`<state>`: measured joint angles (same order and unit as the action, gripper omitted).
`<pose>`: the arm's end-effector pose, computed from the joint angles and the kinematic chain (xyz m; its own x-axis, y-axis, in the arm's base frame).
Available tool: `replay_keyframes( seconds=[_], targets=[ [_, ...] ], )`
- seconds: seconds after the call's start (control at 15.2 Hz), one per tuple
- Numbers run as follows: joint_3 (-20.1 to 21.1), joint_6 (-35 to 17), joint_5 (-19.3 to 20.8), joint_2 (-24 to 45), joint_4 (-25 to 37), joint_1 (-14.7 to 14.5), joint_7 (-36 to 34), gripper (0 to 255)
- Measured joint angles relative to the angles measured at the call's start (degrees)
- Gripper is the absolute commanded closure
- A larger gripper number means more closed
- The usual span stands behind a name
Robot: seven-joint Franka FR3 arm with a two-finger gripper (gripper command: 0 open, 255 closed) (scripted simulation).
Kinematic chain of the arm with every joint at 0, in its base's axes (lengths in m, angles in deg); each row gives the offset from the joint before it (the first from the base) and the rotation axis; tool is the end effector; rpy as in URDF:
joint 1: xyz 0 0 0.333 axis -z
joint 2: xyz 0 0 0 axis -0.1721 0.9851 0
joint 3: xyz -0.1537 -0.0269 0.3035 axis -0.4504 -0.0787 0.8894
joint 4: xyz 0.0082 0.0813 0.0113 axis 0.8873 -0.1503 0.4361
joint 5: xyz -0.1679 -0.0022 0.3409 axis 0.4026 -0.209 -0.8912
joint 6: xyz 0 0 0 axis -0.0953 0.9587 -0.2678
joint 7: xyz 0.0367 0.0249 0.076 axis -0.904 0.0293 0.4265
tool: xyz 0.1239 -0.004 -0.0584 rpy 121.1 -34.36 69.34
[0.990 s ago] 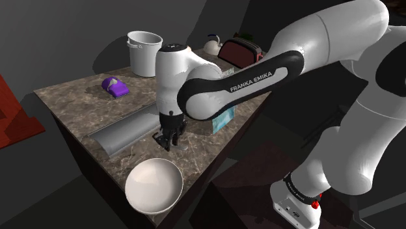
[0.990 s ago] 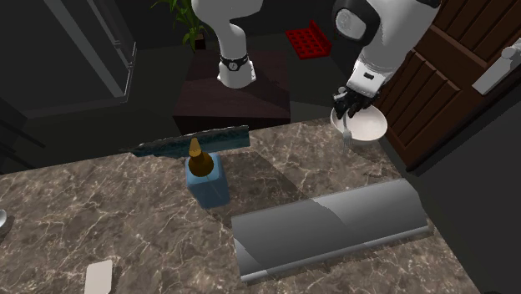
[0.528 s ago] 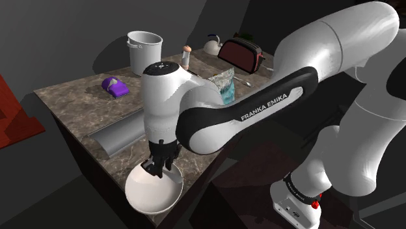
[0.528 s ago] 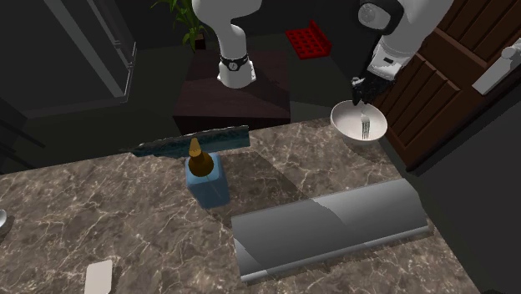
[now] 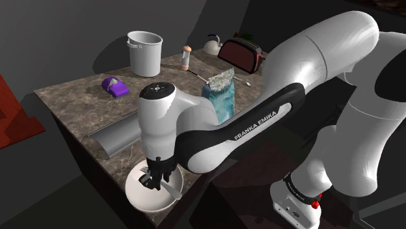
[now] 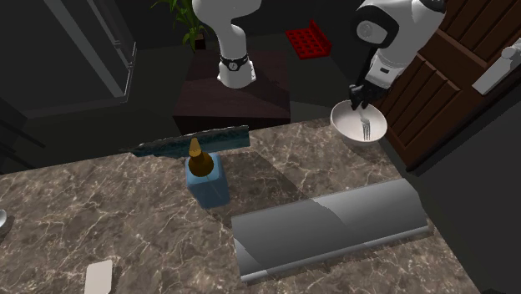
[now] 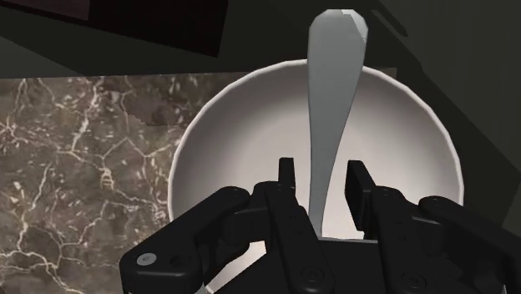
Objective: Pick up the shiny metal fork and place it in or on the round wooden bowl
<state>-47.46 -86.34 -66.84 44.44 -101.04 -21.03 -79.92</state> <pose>0.3267 0.4688 0.2984 0.9716 0.1974 -0.1303 0.2001 -0.9797 0.0077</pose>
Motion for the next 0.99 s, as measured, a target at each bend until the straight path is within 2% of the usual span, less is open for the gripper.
replay_keyframes(
  seconds=[0.59, 0.66, 0.99],
  targets=[
    [-0.36, -2.08, 0.99, 2.05, -0.46, -0.38, -0.52, 255],
    [-0.36, -2.18, 1.00, 2.06, -0.55, -0.37, -0.52, 0],
    [-0.59, -2.65, 1.19, 2.19, -0.37, -0.25, -0.55, 0]
  ],
)
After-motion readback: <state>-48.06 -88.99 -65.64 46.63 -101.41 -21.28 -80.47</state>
